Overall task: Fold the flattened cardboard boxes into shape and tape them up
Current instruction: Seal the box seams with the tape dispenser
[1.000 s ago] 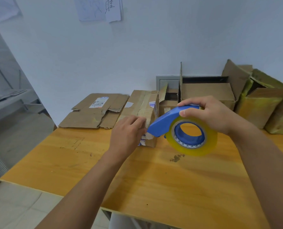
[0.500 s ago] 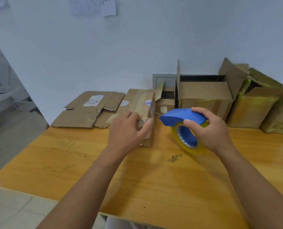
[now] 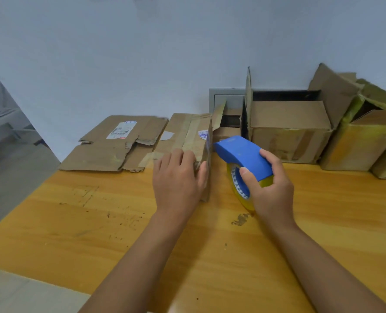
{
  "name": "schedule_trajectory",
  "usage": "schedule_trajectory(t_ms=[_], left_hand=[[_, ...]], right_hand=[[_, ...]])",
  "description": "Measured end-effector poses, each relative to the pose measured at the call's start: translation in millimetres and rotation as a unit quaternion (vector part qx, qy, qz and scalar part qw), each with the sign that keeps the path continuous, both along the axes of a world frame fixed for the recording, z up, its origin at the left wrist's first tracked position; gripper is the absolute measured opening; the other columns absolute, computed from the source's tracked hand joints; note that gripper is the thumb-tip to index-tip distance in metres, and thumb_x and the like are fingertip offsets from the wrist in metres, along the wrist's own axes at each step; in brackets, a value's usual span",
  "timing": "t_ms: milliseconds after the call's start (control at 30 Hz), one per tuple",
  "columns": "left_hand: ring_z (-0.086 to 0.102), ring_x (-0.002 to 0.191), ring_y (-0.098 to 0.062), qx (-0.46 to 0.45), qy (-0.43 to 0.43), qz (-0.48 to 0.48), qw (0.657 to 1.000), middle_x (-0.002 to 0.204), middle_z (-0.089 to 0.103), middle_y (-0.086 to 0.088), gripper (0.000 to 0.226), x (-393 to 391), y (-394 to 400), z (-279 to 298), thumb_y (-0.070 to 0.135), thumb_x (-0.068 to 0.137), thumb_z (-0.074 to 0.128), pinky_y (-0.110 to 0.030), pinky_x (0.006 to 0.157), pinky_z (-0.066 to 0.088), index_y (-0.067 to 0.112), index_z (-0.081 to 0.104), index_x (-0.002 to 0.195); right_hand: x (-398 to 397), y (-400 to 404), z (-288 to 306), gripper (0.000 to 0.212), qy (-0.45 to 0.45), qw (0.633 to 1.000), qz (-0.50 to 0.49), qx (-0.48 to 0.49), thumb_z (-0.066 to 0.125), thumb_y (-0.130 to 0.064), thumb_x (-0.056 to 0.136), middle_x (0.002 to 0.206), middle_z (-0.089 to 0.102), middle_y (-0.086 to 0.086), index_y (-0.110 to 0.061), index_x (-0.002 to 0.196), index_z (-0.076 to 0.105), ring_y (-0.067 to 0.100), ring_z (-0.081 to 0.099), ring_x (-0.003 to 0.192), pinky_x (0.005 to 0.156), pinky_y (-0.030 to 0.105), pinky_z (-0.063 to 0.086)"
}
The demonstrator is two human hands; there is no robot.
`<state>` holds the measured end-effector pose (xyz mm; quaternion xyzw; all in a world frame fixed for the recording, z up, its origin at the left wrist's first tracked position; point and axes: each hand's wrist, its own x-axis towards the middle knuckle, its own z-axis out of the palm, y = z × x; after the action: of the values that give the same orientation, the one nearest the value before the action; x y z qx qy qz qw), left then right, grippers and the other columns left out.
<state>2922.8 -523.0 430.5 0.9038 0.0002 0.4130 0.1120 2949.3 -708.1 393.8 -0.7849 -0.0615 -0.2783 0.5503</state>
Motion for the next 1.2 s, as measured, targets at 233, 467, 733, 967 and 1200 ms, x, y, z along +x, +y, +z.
schedule_trajectory(t_ms=[233,467,733,967,1200], left_hand=[[0.051,0.076,-0.022,0.019,-0.019,0.006,1.000,0.083,0.057,-0.003,0.033,-0.6,-7.1,-4.5,0.045,0.094,0.061,-0.035,0.073,0.037,0.013,0.061,0.085],[0.050,0.073,-0.020,0.010,0.006,-0.001,1.000,0.079,0.056,-0.001,0.033,-5.6,-9.5,7.9,0.045,0.092,0.061,-0.032,0.069,0.035,0.014,0.062,0.083],[0.055,0.073,-0.022,0.037,0.048,-0.049,0.997,0.082,0.060,-0.002,0.027,-5.0,9.0,15.2,0.039,0.090,0.070,-0.031,0.067,0.036,0.013,0.069,0.088],[0.049,0.076,-0.010,0.008,0.101,-0.083,0.991,0.087,0.058,0.008,0.032,-9.7,15.1,27.6,0.049,0.095,0.058,-0.028,0.065,0.033,0.021,0.072,0.094],[0.056,0.087,-0.007,-0.058,0.258,-0.146,0.953,0.092,0.060,0.011,0.022,8.5,37.9,58.1,0.043,0.094,0.062,-0.033,0.073,0.049,0.025,0.075,0.090]], right_hand=[[-4.7,-3.5,-5.6,0.067,-0.006,1.000,0.006,0.013,0.059,-0.060,0.080,0.125,0.053,-0.011,-0.023,0.136,0.052,0.003,0.052,0.112,0.085,0.007,0.042],[-6.9,-5.0,-6.3,0.062,-0.005,1.000,0.008,0.021,0.064,-0.051,0.082,0.127,0.052,-0.010,-0.024,0.136,0.050,-0.003,0.051,0.111,0.086,0.021,0.050],[-6.8,-6.0,-7.9,0.059,-0.006,1.000,0.011,0.016,0.065,-0.047,0.084,0.124,0.049,-0.011,-0.027,0.137,0.048,-0.006,0.050,0.109,0.082,0.025,0.052],[-6.4,-8.6,-8.7,0.060,-0.007,1.000,0.016,0.012,0.065,-0.048,0.084,0.125,0.049,-0.011,-0.027,0.138,0.047,-0.003,0.051,0.109,0.083,0.026,0.052],[-6.7,-9.3,-8.5,0.067,-0.005,1.000,0.024,0.013,0.058,-0.060,0.080,0.124,0.049,-0.010,-0.027,0.137,0.047,-0.005,0.051,0.108,0.080,0.021,0.050]])
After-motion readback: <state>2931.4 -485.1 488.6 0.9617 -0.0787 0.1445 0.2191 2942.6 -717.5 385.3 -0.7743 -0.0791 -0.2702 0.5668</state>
